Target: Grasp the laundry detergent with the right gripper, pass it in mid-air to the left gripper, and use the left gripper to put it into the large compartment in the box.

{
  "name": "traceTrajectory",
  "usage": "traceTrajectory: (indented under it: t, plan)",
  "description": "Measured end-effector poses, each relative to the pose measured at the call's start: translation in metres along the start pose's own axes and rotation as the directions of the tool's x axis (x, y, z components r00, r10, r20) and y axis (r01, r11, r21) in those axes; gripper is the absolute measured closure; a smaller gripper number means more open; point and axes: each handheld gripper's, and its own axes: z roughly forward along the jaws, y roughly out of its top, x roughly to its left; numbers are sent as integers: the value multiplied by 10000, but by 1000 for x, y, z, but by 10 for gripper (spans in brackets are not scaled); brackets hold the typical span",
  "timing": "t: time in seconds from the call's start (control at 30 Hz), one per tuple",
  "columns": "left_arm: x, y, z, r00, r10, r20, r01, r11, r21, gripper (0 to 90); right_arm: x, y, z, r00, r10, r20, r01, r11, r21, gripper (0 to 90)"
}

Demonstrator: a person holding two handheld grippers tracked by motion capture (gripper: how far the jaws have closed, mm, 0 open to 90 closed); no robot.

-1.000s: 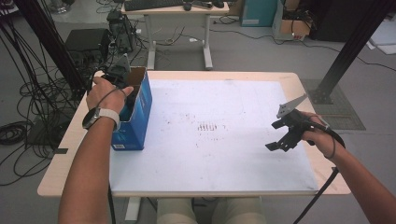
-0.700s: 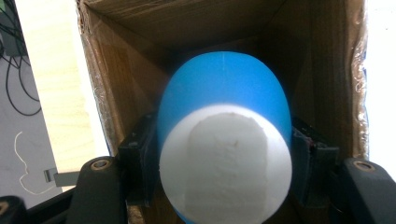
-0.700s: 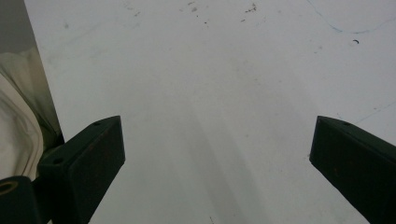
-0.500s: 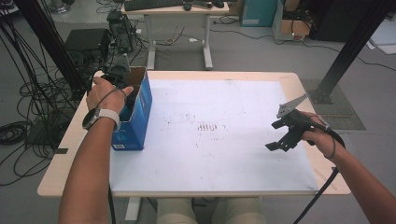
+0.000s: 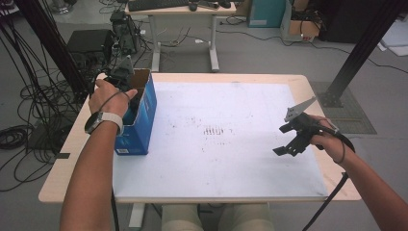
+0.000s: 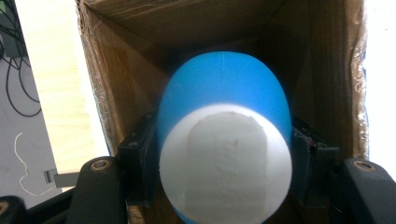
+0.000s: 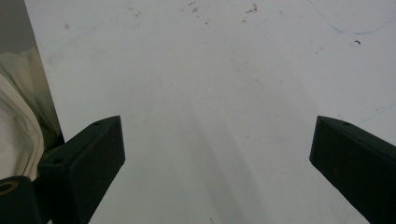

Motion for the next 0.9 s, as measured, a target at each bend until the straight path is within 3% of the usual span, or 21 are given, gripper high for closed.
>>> traceTrajectory:
  t: [0.9]
  plan:
    - [0,0,0,10000,29,29,-29,10000,-6,373,2,0,1,9999,85,-94,-84,9999,55,31]
